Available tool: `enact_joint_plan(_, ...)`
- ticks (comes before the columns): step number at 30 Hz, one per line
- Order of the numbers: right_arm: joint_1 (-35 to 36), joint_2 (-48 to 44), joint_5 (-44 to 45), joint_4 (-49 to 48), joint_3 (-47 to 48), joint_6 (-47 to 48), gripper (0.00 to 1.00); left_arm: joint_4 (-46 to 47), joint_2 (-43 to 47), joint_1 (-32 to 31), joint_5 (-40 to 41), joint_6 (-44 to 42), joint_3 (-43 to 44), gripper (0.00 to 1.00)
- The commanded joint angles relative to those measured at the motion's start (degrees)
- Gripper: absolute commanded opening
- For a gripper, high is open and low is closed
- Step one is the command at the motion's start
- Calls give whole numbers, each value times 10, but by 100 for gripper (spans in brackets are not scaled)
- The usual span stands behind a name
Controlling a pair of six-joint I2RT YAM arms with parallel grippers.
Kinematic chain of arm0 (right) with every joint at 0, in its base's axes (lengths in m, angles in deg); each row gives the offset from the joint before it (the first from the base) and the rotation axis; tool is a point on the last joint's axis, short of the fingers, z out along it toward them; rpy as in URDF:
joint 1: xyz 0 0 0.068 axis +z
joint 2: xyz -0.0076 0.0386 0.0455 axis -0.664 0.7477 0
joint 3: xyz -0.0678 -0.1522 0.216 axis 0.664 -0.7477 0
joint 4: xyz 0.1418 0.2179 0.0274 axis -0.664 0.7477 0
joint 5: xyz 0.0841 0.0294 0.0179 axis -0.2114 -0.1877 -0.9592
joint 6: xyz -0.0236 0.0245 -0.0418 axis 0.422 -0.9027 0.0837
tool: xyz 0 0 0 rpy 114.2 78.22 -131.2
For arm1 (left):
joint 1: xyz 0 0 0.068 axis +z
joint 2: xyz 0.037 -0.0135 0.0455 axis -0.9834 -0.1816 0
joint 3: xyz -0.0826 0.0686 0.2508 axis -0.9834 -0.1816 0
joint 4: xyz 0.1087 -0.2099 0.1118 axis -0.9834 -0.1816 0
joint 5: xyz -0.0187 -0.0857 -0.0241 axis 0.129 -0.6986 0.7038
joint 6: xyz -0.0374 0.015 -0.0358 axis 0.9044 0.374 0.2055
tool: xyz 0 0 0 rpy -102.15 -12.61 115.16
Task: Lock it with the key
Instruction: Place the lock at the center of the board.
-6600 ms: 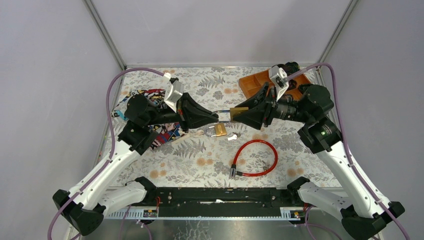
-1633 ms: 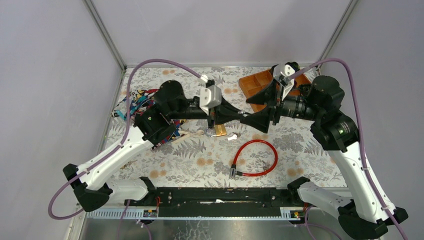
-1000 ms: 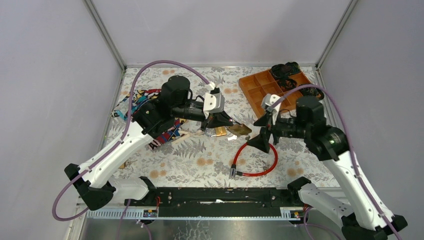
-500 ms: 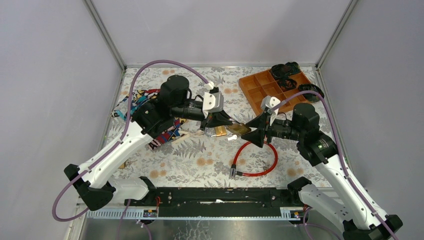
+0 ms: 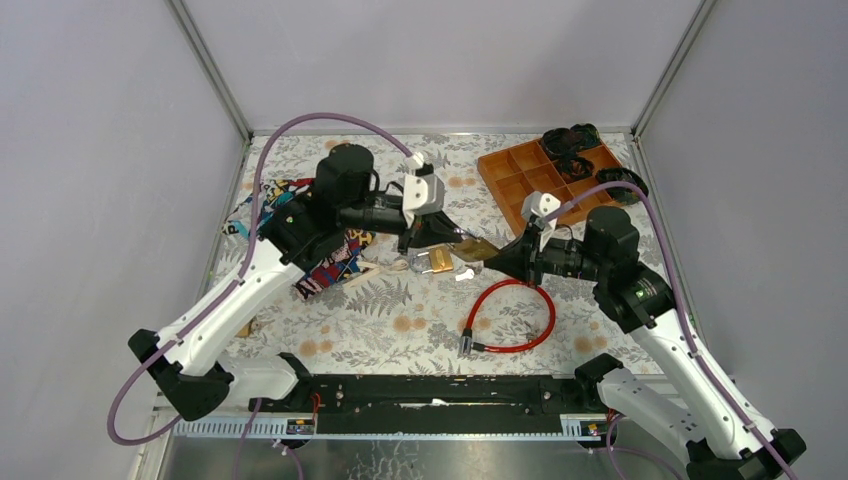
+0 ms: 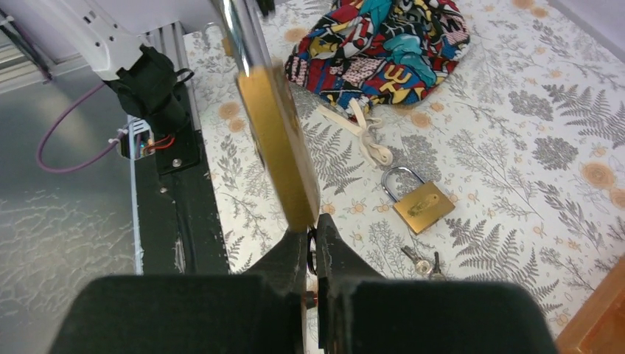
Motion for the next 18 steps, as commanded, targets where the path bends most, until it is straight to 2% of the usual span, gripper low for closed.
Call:
enact_joint_plan(1, 1, -6, 71, 14, -42, 15, 0, 62, 4, 56, -43, 4, 87, 0)
enact_joint_plan(6, 0, -14, 102, -45, -134, -4, 0, 73, -6, 121, -68, 8, 155, 0)
enact_joint_plan(9, 0, -5, 98, -83, -160, -38, 0, 32, 1, 134, -54, 9, 156, 0)
enact_joint_plan(11, 1, 23, 86, -99, -163, -91, 0, -19, 22, 143, -9, 41, 94, 0)
enact_joint_plan(13, 2, 57, 71, -123, -171, -187, 0, -52, 58, 169, 18, 96, -37, 0)
enact_joint_plan(16, 40, 100, 79, -180, -197, -280, 0, -67, 101, 227, -22, 147, -227, 0)
enact_joint_plan(18, 94, 132, 115, -198, -197, -307, 0, -87, 103, 233, -45, 140, -293, 0)
